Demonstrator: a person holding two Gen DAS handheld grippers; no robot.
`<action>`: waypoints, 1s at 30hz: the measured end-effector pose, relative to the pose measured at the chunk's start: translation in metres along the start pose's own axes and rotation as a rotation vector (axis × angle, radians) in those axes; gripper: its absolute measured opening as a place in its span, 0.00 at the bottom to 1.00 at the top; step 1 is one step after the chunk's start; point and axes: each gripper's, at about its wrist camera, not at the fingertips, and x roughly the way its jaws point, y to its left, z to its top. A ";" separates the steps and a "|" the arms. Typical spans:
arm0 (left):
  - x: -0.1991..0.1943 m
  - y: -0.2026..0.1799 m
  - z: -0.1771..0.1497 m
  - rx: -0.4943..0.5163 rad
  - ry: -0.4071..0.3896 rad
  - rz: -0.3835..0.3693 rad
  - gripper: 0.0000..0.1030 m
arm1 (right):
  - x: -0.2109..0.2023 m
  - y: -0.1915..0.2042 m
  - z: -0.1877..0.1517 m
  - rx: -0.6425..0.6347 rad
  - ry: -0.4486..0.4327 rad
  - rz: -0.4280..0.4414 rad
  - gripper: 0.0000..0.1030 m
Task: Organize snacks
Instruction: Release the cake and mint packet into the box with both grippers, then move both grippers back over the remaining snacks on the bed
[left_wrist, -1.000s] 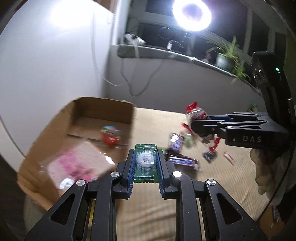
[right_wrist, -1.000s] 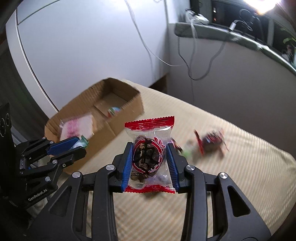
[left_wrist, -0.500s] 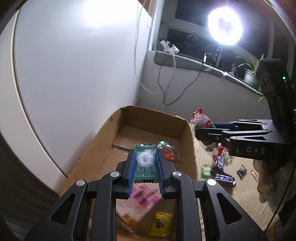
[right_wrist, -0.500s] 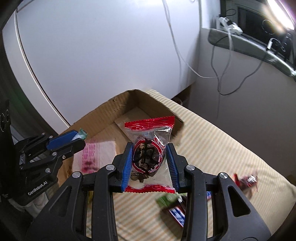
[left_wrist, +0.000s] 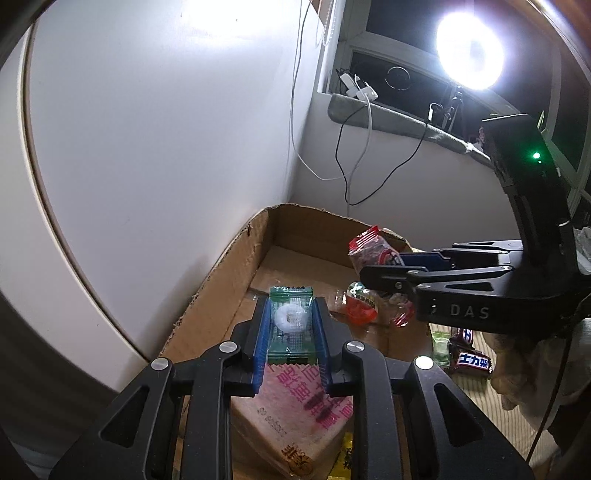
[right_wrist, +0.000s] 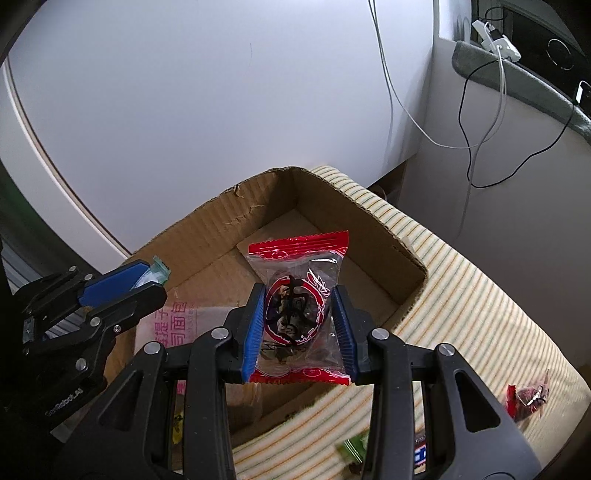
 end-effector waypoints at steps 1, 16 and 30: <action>0.000 0.000 0.000 -0.001 0.000 0.002 0.21 | 0.000 0.001 0.000 -0.001 0.001 0.001 0.36; -0.008 0.002 0.001 -0.014 -0.012 0.015 0.45 | -0.016 -0.004 0.003 0.013 -0.070 -0.021 0.81; -0.039 -0.031 -0.003 0.019 -0.059 -0.049 0.45 | -0.076 -0.021 -0.031 0.037 -0.136 -0.074 0.81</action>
